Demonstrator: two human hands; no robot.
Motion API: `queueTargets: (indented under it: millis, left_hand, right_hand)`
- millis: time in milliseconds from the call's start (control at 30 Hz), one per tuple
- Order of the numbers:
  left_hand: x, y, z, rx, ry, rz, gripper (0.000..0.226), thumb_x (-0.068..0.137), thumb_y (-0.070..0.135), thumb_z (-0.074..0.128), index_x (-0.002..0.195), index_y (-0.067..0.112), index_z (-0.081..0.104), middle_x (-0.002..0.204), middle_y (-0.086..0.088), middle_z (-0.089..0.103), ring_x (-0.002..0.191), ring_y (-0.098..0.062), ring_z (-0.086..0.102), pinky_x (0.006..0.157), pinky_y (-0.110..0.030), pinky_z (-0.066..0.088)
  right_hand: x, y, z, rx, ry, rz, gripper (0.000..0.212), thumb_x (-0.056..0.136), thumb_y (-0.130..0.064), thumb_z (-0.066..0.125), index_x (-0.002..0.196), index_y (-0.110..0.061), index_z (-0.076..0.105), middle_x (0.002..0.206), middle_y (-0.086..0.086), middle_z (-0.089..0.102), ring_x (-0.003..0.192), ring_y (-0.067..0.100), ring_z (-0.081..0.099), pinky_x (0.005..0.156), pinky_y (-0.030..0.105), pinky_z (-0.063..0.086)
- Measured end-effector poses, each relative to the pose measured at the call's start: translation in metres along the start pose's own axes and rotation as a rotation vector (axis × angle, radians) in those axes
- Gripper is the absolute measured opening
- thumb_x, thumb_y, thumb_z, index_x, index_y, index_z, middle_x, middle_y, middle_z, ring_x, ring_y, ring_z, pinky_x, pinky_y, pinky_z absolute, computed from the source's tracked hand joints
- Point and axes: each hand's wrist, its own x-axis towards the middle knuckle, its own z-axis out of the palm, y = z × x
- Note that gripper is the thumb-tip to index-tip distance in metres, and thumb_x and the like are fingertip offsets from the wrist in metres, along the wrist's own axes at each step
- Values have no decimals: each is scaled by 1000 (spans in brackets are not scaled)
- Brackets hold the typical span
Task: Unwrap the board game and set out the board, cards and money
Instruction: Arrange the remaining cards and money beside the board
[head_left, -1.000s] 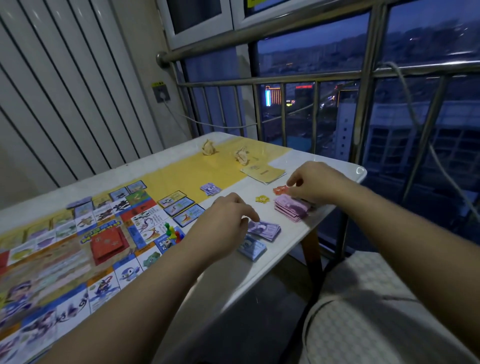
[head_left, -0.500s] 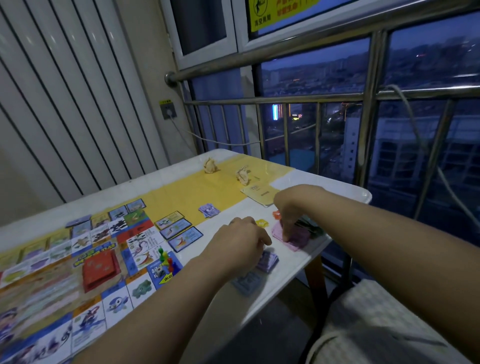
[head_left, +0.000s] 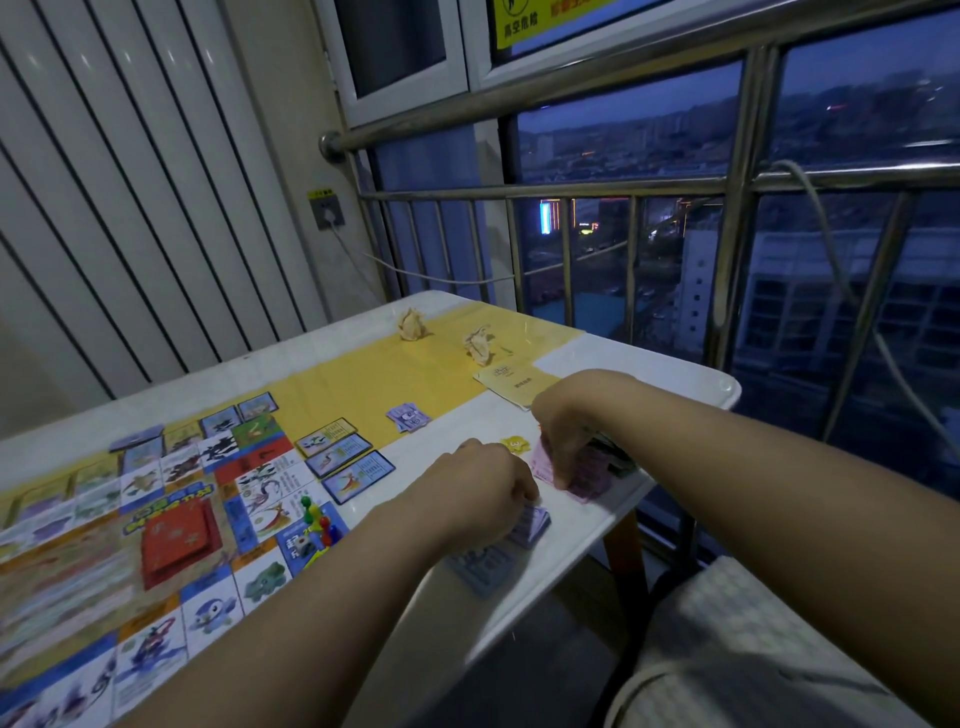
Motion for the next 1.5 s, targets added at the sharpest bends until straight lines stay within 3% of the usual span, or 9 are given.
queueTargets:
  millis: [200, 333, 500, 600, 733, 867, 967, 1333, 1500]
  left_hand:
    - [1, -1, 2, -2, 46, -14, 29, 93, 20, 47, 109, 31, 68, 114, 1, 62, 110, -21, 49, 89, -36, 45]
    - [8, 2, 3, -27, 133, -57, 27, 93, 26, 49, 114, 30, 66, 116, 0, 63, 106, -24, 55, 88, -38, 48]
    - [25, 12, 3, -144, 194, -141, 21, 89, 33, 58, 104, 22, 68, 109, -1, 65, 100, -22, 58, 85, -37, 50]
    - [37, 16, 3, -156, 131, -205, 28, 83, 46, 64, 92, 20, 69, 94, 0, 67, 90, -19, 60, 76, -33, 50]
    - [51, 20, 0, -130, 56, -223, 32, 80, 49, 66, 83, 18, 75, 82, -1, 68, 80, -17, 61, 66, -30, 46]
    - [61, 31, -6, -31, -49, -213, 40, 81, 43, 69, 102, 9, 70, 101, -8, 68, 88, -20, 60, 72, -30, 47]
    - [67, 39, -16, 50, -152, -219, 51, 83, 41, 66, 123, 10, 58, 106, -6, 60, 93, -20, 54, 74, -28, 43]
    - [83, 45, -30, 173, -373, -249, 53, 81, 55, 64, 101, 7, 66, 84, -3, 61, 68, -17, 52, 54, -21, 38]
    - [86, 44, -27, 168, -389, -247, 57, 81, 56, 63, 110, 6, 65, 92, -3, 61, 79, -18, 55, 60, -22, 41]
  right_hand:
    - [-5, 5, 1, 51, 26, -16, 62, 77, -42, 74, 119, 1, 58, 115, 11, 63, 90, 25, 55, 72, 31, 44]
    - [-9, 14, 8, 138, 116, -44, 57, 73, -43, 77, 111, -3, 60, 100, 5, 61, 90, 24, 56, 73, 30, 44]
    - [-11, 27, 21, 310, 229, -64, 72, 70, -41, 80, 131, -13, 54, 124, 5, 60, 107, 23, 56, 88, 32, 47]
    - [-19, 36, 22, 405, 282, -71, 77, 71, -37, 80, 138, -17, 47, 131, 2, 54, 114, 22, 51, 93, 33, 44]
    - [-36, 54, 18, 459, 349, -114, 46, 81, -26, 73, 124, -19, 61, 117, -2, 64, 99, 14, 57, 88, 28, 48]
    - [-36, 62, 32, 328, 362, -86, 25, 82, -23, 71, 107, -21, 70, 102, -4, 65, 84, 11, 52, 73, 23, 42]
    - [-29, 61, 45, 313, 307, -106, 25, 82, -23, 71, 107, -21, 68, 99, -5, 61, 86, 11, 51, 72, 22, 38]
    - [-19, 72, 40, 411, 180, -148, 22, 82, -24, 72, 99, -25, 59, 83, -15, 47, 87, 13, 51, 63, 19, 39]
    - [-17, 72, 38, 433, 133, -158, 21, 83, -21, 71, 98, -24, 57, 89, -6, 55, 74, 8, 52, 64, 19, 43]
